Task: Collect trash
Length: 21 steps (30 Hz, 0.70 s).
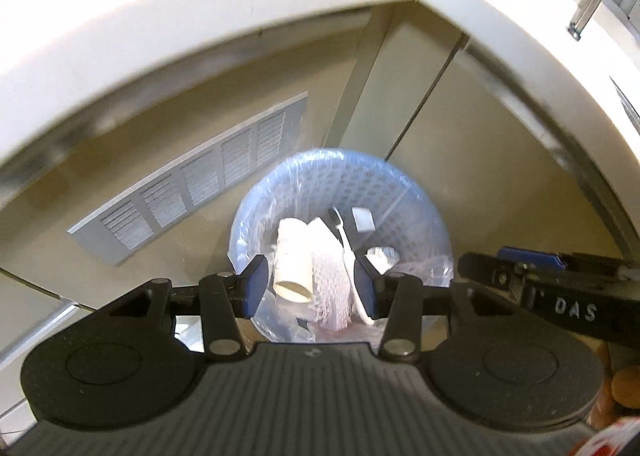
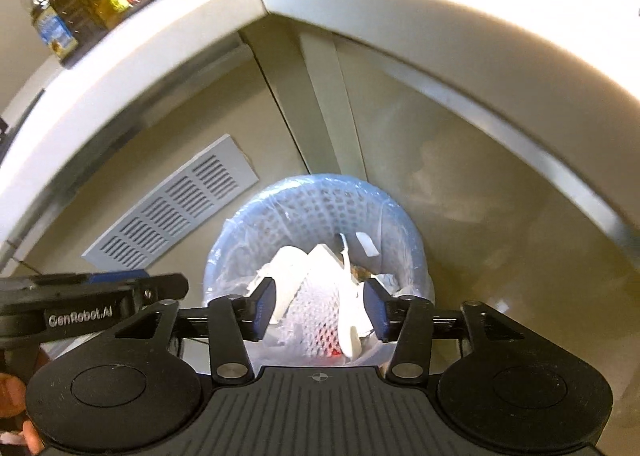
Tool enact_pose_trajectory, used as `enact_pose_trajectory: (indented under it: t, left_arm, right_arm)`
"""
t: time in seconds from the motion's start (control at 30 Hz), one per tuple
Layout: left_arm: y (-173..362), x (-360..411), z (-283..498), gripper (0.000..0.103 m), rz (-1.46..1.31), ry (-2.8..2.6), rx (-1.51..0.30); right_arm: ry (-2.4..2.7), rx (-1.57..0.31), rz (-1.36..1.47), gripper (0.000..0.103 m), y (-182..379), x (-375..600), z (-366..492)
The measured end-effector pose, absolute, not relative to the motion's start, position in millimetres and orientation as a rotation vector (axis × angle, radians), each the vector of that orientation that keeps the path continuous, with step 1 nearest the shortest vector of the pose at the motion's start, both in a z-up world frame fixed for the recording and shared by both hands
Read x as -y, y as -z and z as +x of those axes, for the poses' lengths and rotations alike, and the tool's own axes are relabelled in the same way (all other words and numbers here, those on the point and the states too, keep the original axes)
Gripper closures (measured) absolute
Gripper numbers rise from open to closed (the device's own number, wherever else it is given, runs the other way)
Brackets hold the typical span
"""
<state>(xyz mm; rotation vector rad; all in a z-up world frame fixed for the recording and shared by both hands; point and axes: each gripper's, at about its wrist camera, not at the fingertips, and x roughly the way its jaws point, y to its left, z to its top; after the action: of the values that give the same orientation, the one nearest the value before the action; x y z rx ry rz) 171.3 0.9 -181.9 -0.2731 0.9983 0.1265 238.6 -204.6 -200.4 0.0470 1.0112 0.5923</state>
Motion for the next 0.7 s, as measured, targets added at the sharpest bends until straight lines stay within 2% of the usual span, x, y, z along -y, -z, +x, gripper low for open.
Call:
enact_pose_trajectory:
  t: [0.1,0.17,0.27,0.47,0.7]
  left_arm:
    - [164.3,4.4,163.7,0.051,-0.287,-0.158,-0.967]
    - [153.7,8.0,157.6,0.037,-0.296,-0.182,-0.941]
    - [137.7,13.5,148.4,0.026,-0.305,-0.203,-0.907]
    - [111.0,17.1,132.7,0.016,-0.295,-0.184,-0.84]
    - [79.9,14.4,105.1,0.012,-0.247,-0.114,-0.755]
  right_arm:
    - [-0.617,-0.991,0.037,0.045,186.1,212.8,229.9]
    - [-0.637,-0.976,0.031,0.041,174.6,219.7,223.3]
    - [-0.652,-0.944,0.015,0.036,159.9,227.3,214.1]
    - [-0.633,-0.877,0.009,0.03,133.9,240.3,191.1]
    - [-0.522,-0.802,0.063,0.028,111.1,241.3,148.2]
